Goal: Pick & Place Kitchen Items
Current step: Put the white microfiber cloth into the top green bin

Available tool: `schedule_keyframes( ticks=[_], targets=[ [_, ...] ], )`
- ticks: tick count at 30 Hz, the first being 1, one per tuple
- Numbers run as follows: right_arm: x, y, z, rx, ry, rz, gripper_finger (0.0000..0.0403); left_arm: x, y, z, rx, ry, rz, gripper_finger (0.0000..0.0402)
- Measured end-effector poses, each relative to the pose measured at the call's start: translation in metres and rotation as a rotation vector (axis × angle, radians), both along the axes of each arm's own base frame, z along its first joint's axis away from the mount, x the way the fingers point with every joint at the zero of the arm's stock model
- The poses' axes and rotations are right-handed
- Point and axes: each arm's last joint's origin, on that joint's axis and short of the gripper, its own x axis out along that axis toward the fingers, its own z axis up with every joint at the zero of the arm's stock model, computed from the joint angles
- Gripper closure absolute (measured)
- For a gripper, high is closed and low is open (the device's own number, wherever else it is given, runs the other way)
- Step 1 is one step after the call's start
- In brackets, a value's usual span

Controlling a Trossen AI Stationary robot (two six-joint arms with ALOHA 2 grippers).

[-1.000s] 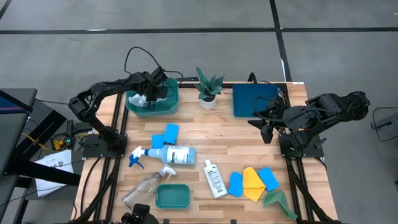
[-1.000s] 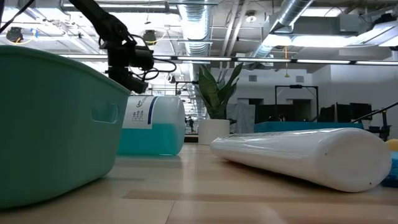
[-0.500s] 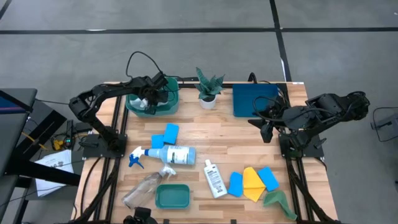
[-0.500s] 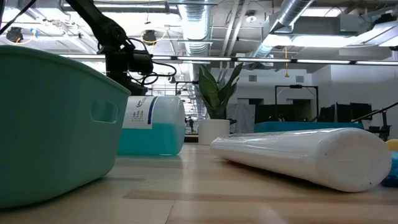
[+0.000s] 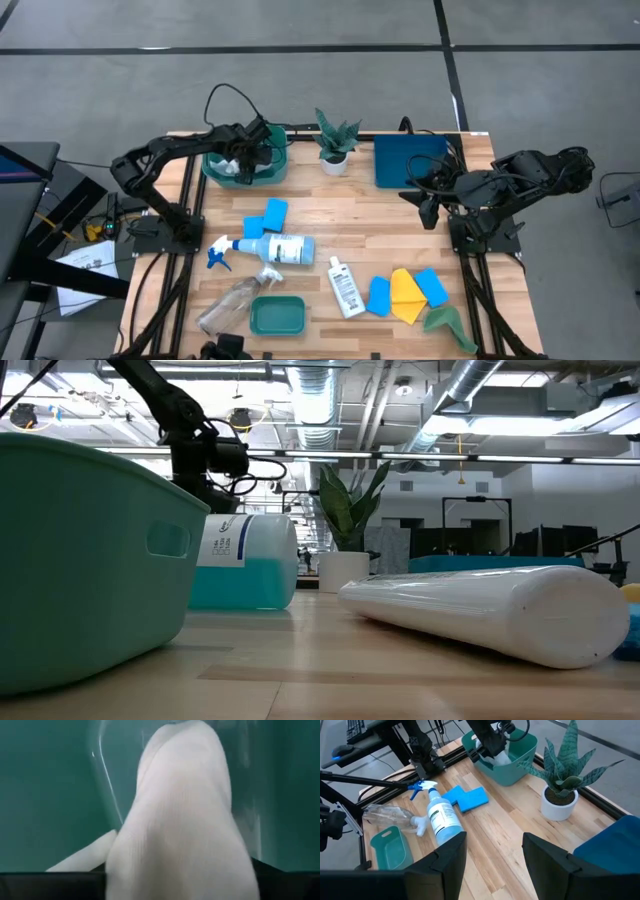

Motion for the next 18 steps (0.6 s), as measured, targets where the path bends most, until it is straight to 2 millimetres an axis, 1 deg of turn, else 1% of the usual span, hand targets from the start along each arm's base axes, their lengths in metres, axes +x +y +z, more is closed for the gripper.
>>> schedule_keyframes(
  ticks=[6,9,18],
  targets=[
    [0.000,0.000,0.000,0.000,-0.001,-0.001,0.0218,-0.002,-0.002,0.021,0.075,-0.090,-0.001,0.0198],
    [0.000,0.000,0.000,-0.001,-0.001,-0.002,0.0218,-0.006,-0.007,0.032,0.066,-0.142,-0.012,0.0184],
    [0.000,0.000,0.000,-0.006,0.000,0.000,0.0218,-0.014,-0.015,0.051,0.086,-0.223,0.038,0.0158]
  ],
)
